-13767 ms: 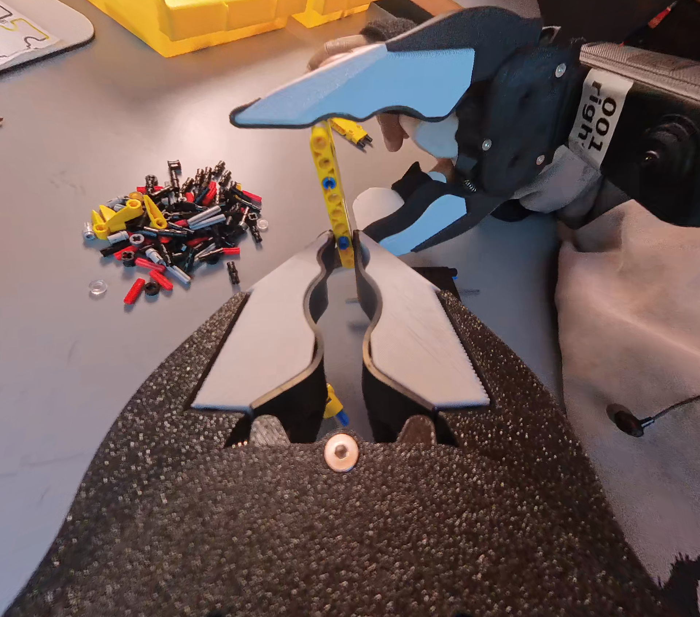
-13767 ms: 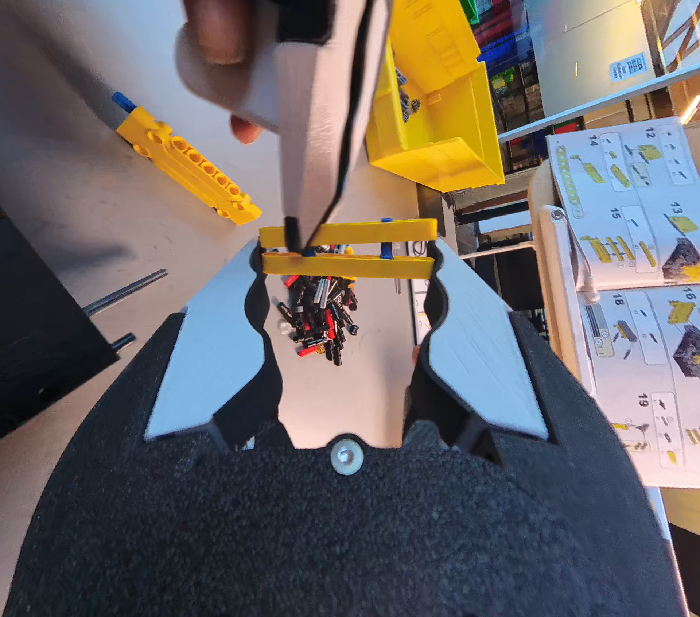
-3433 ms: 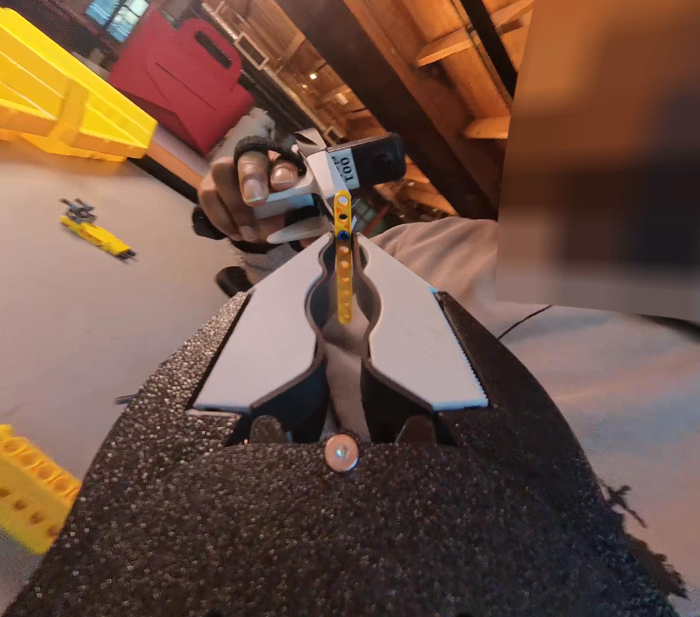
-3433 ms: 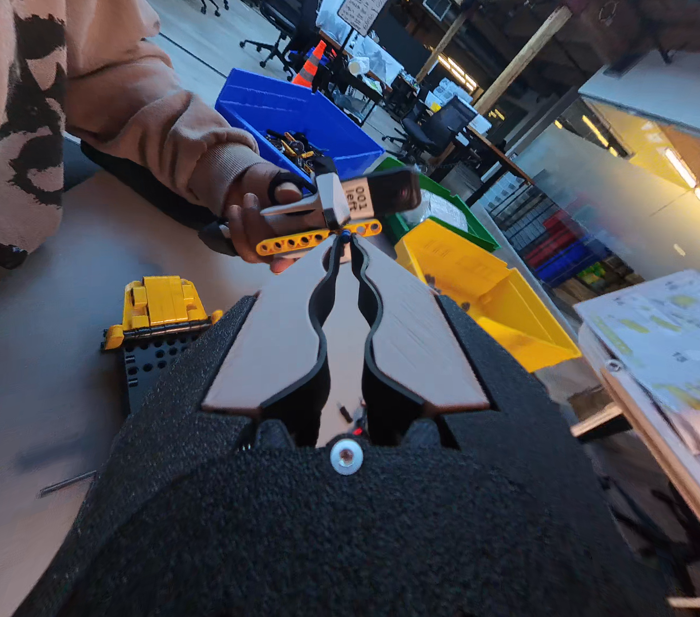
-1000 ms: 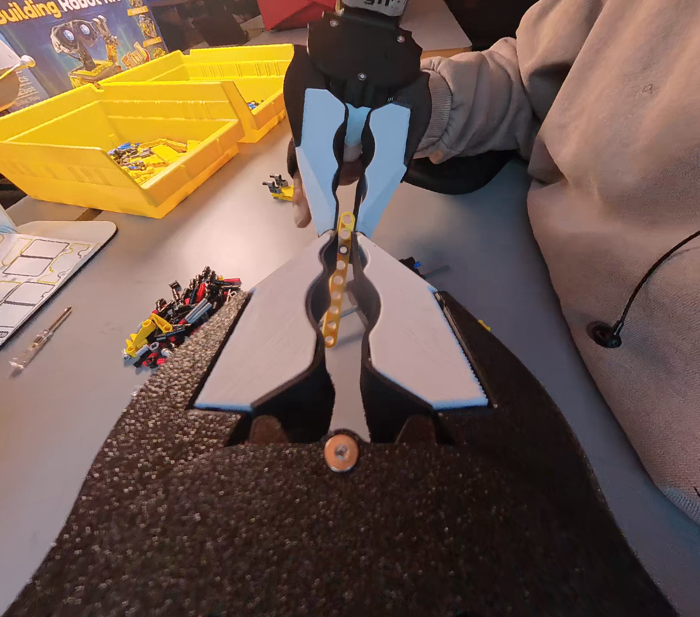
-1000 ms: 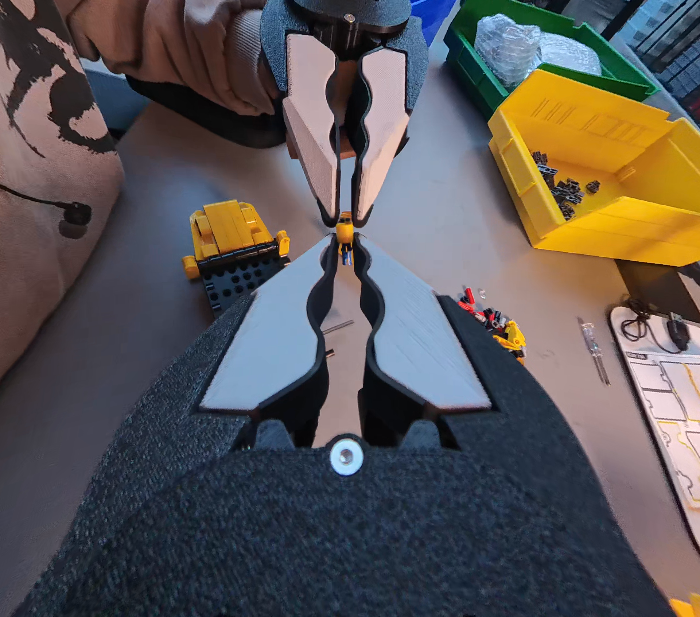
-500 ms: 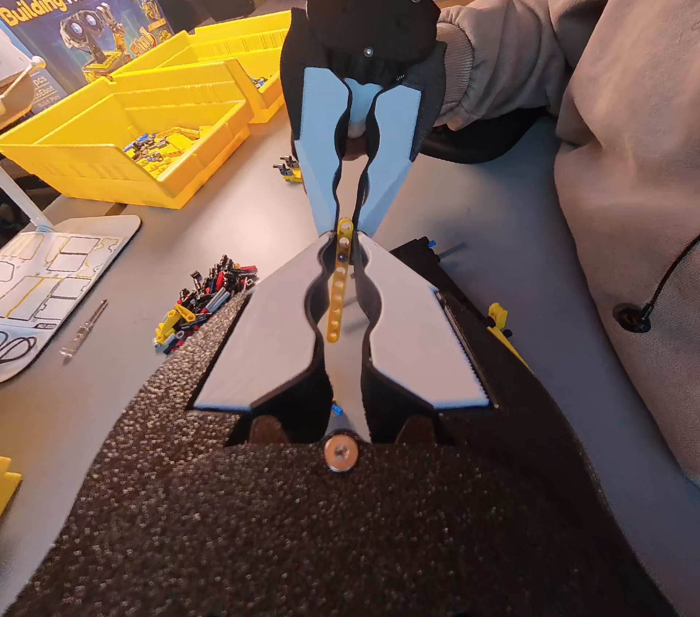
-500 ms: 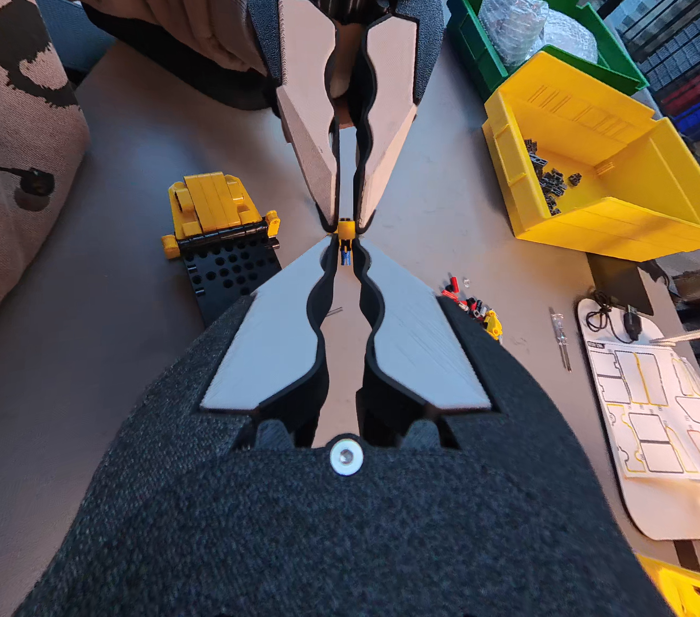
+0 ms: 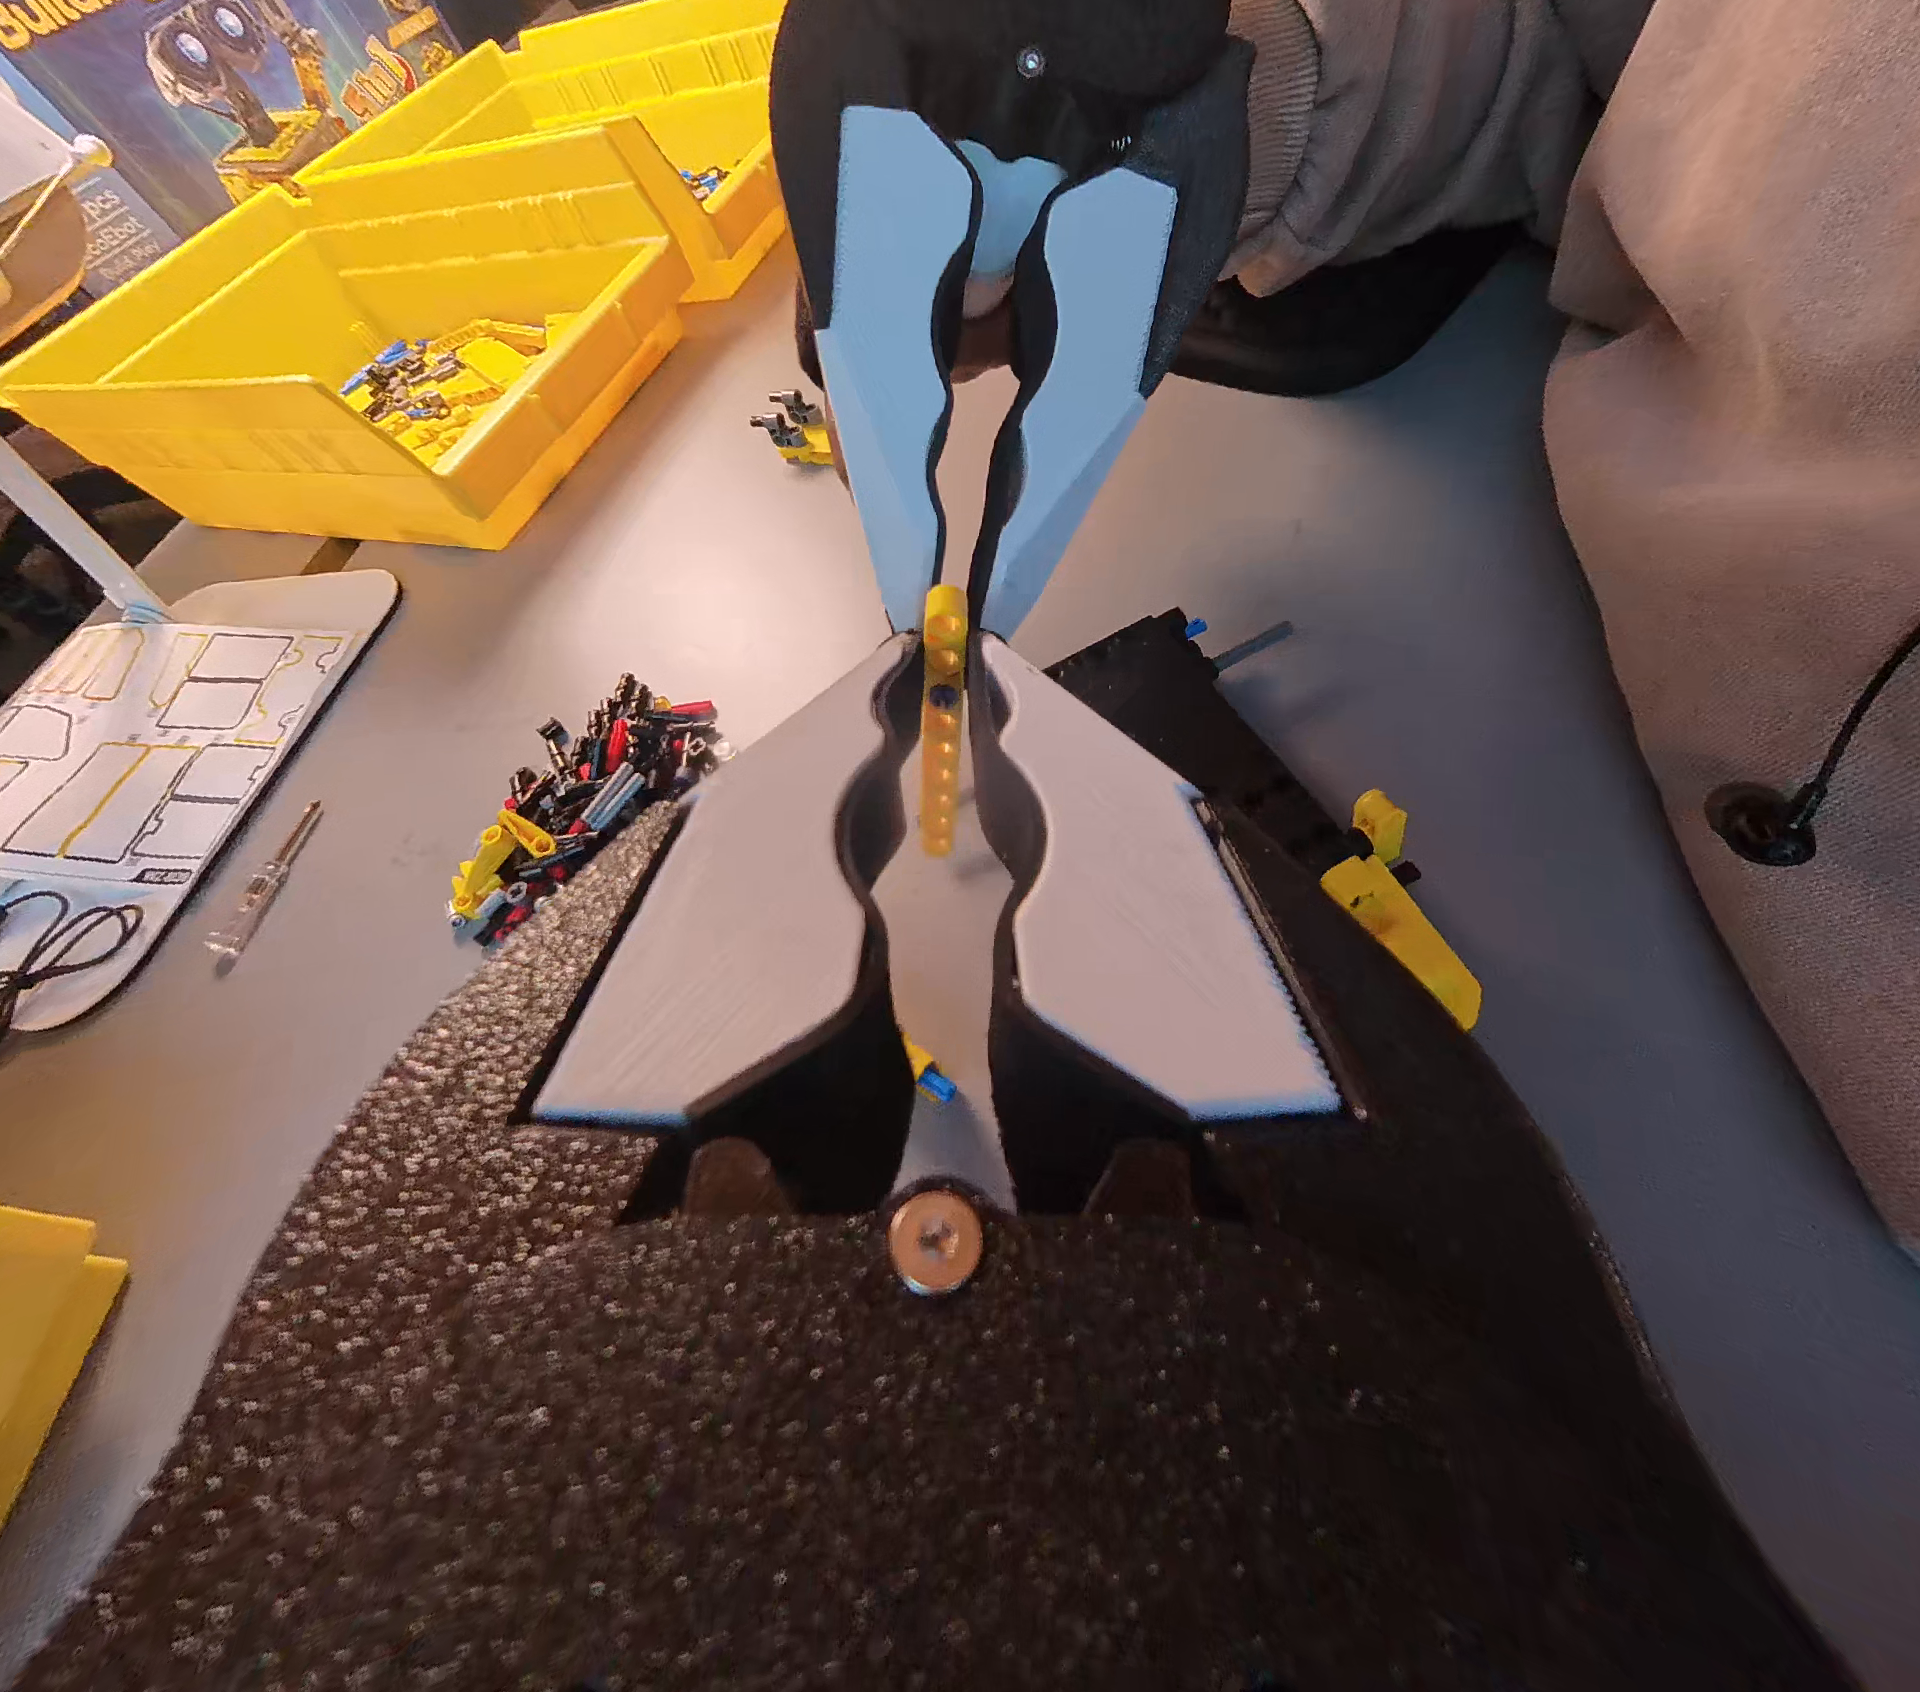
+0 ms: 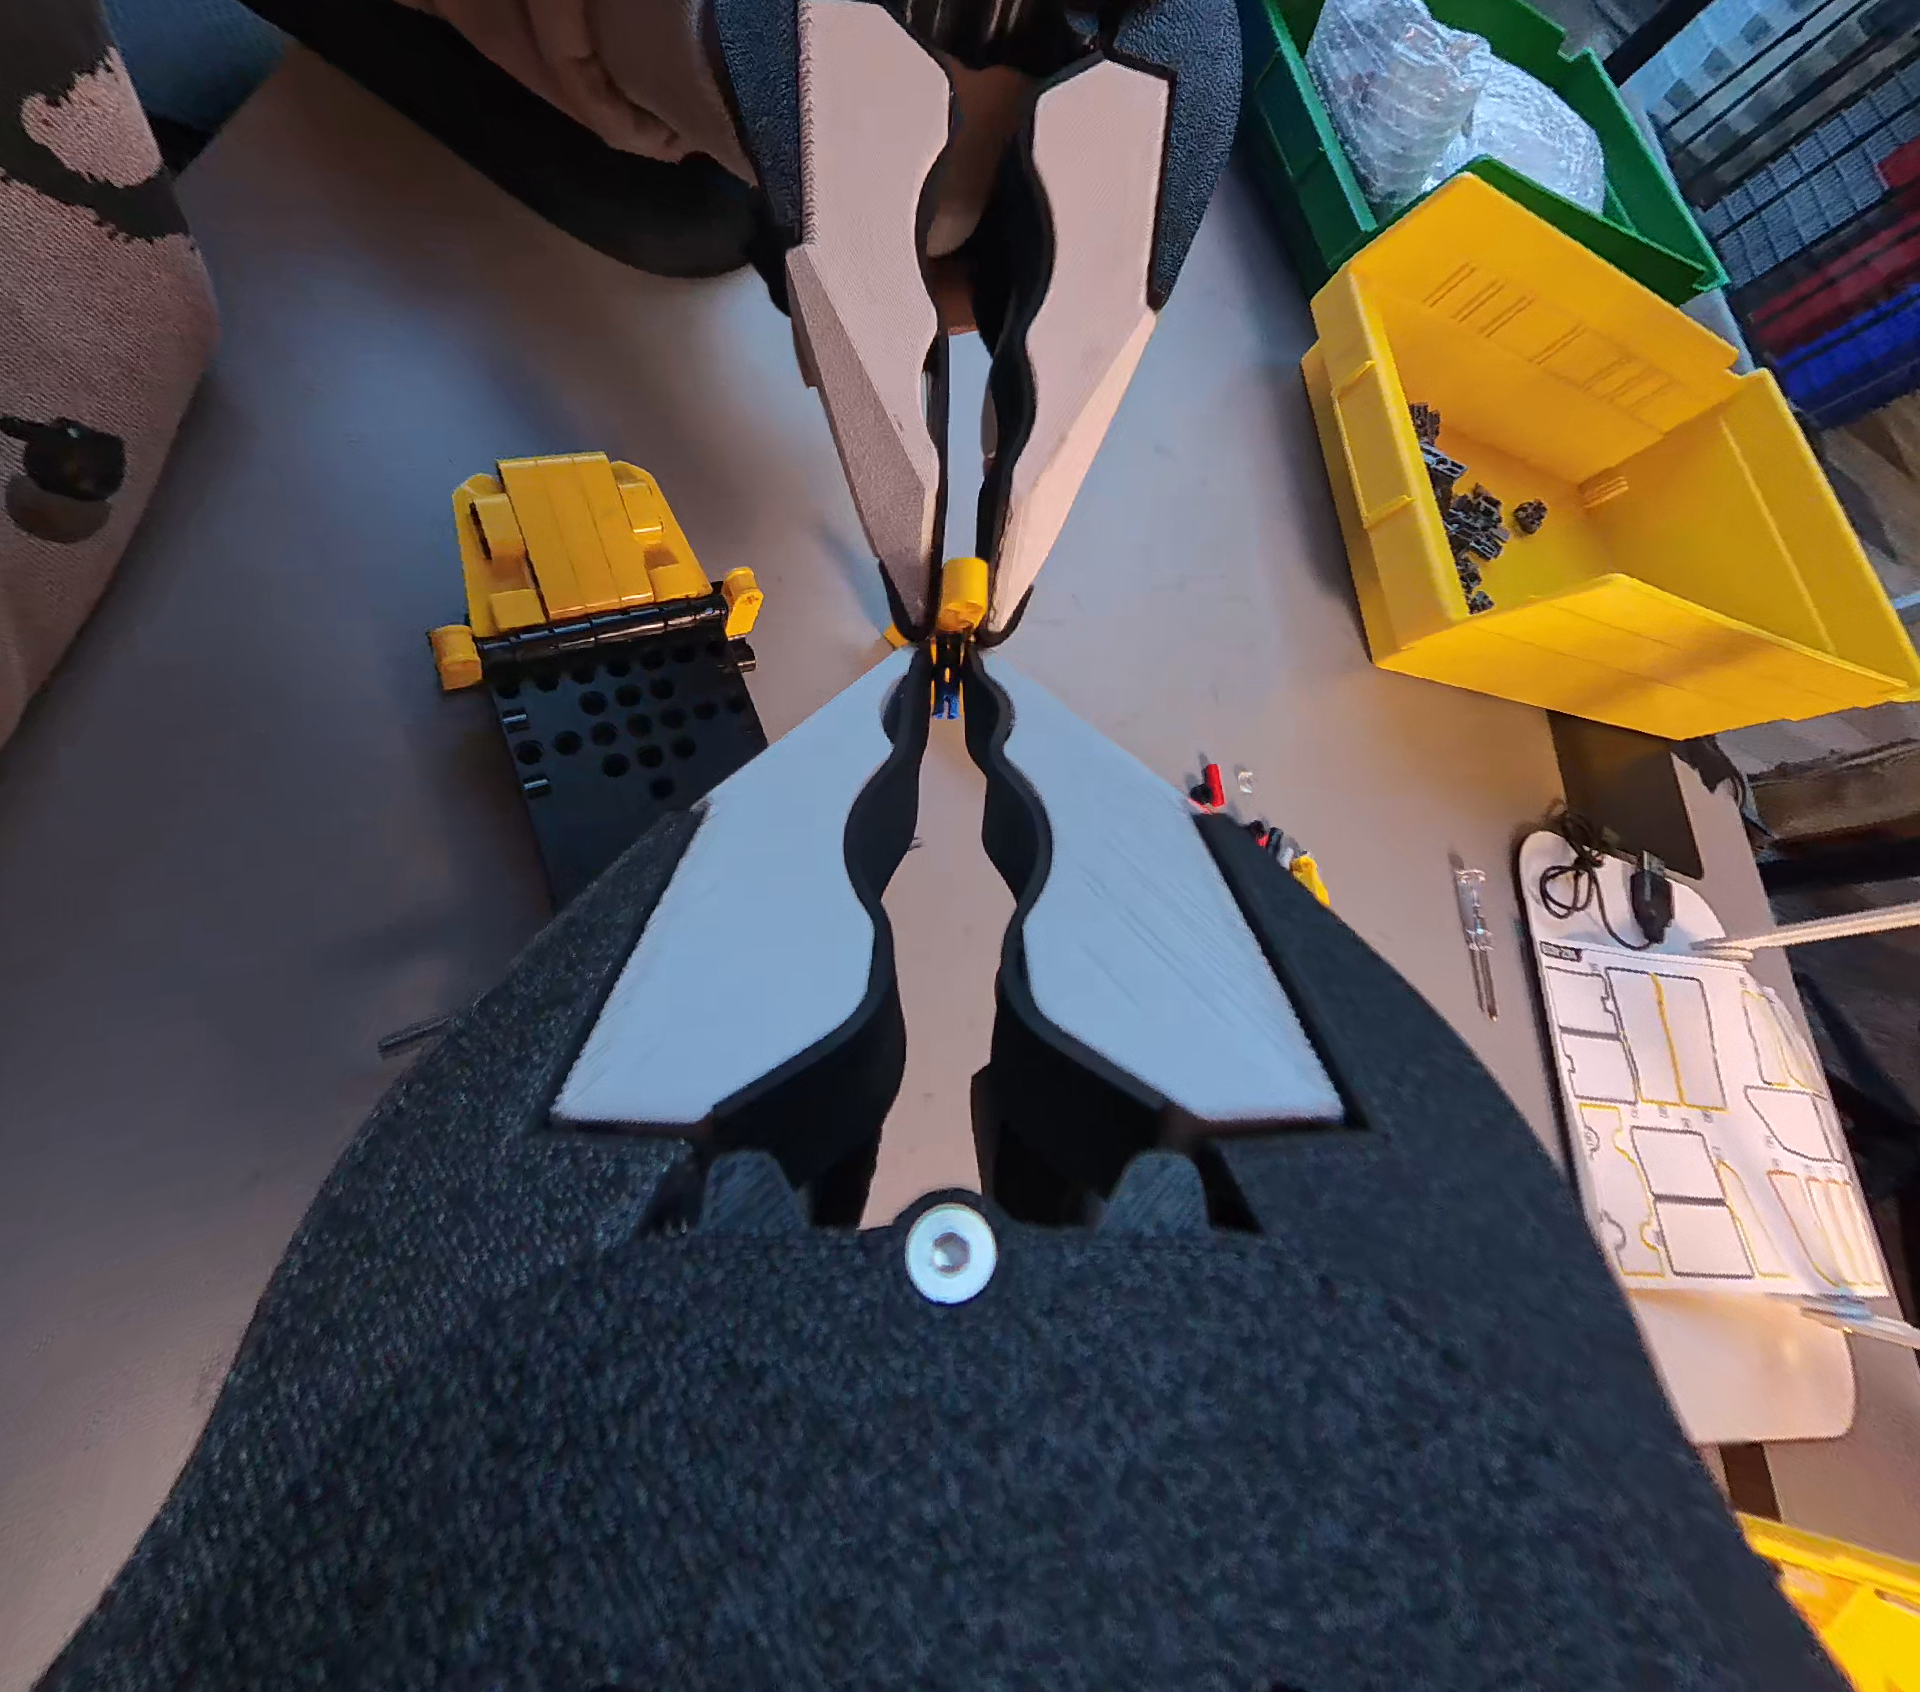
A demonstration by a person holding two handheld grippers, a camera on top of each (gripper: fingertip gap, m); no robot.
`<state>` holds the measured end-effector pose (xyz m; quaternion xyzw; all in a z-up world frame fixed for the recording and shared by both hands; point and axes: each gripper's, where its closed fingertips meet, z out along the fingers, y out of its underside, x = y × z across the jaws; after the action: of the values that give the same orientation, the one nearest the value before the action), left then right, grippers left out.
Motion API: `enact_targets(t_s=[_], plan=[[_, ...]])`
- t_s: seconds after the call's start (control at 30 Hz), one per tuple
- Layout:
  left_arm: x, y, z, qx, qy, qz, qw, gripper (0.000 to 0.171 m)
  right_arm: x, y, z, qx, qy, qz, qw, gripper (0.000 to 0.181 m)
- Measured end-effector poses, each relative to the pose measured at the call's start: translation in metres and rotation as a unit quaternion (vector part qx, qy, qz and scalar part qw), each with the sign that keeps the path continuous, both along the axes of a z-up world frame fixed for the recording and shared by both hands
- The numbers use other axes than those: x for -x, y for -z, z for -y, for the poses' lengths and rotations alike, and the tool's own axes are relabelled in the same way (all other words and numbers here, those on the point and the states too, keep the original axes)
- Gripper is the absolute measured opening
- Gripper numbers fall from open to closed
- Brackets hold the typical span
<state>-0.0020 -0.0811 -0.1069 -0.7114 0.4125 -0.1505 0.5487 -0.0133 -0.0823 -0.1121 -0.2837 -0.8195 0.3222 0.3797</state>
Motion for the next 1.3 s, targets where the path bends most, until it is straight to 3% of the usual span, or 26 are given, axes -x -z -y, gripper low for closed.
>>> enact_targets(t_s=[0.2,0.4,0.43,0.5,0.6,0.67,0.73,0.83,1.0,1.03,1.13,1.3], plan=[[0.004,0.001,0.000,-0.006,-0.008,-0.035,0.999,0.007,-0.002,-0.006,-0.002,0.040,-0.014,-0.003,0.999,0.003],[0.002,-0.002,0.004,0.006,0.000,-0.026,1.000,0.007,-0.008,-0.014,0.002,0.065,-0.038,-0.004,0.997,0.003],[0.025,0.006,-0.002,0.003,-0.045,-0.069,0.997,0.007,-0.012,-0.015,-0.009,0.051,-0.026,0.000,0.998,0.003],[0.054,-0.006,0.002,0.013,-0.070,0.017,0.997,0.007,-0.024,-0.042,-0.040,0.103,0.007,-0.038,0.994,0.002],[0.044,-0.004,-0.004,0.007,-0.061,0.021,0.998,0.007,-0.019,-0.058,-0.061,0.123,0.048,-0.090,0.987,0.003],[0.044,-0.005,-0.013,0.006,-0.073,0.028,0.997,0.007,-0.014,-0.073,-0.099,0.126,0.119,-0.136,0.975,0.003],[0.052,-0.010,-0.017,0.011,-0.086,0.074,0.993,0.007,-0.022,-0.094,-0.161,0.112,0.219,-0.192,0.950,0.004],[0.064,-0.019,-0.021,0.022,-0.097,0.167,0.981,0.006,-0.037,-0.102,-0.250,0.083,0.349,-0.210,0.910,0.004],[0.072,-0.031,-0.020,0.029,-0.093,0.276,0.956,0.006,-0.056,-0.079,-0.359,0.031,0.511,-0.203,0.835,0.006],[0.072,-0.031,-0.019,0.033,-0.092,0.281,0.955,0.006,-0.060,-0.072,-0.375,0.025,0.538,-0.202,0.818,0.017],[0.071,-0.030,-0.018,0.032,-0.090,0.281,0.955,0.007,-0.063,-0.058,-0.389,0.033,0.556,-0.204,0.805,0.042],[0.066,-0.028,-0.018,0.043,-0.080,0.289,0.953,0.006,-0.057,-0.062,-0.365,0.053,0.509,-0.211,0.833,0.046]])
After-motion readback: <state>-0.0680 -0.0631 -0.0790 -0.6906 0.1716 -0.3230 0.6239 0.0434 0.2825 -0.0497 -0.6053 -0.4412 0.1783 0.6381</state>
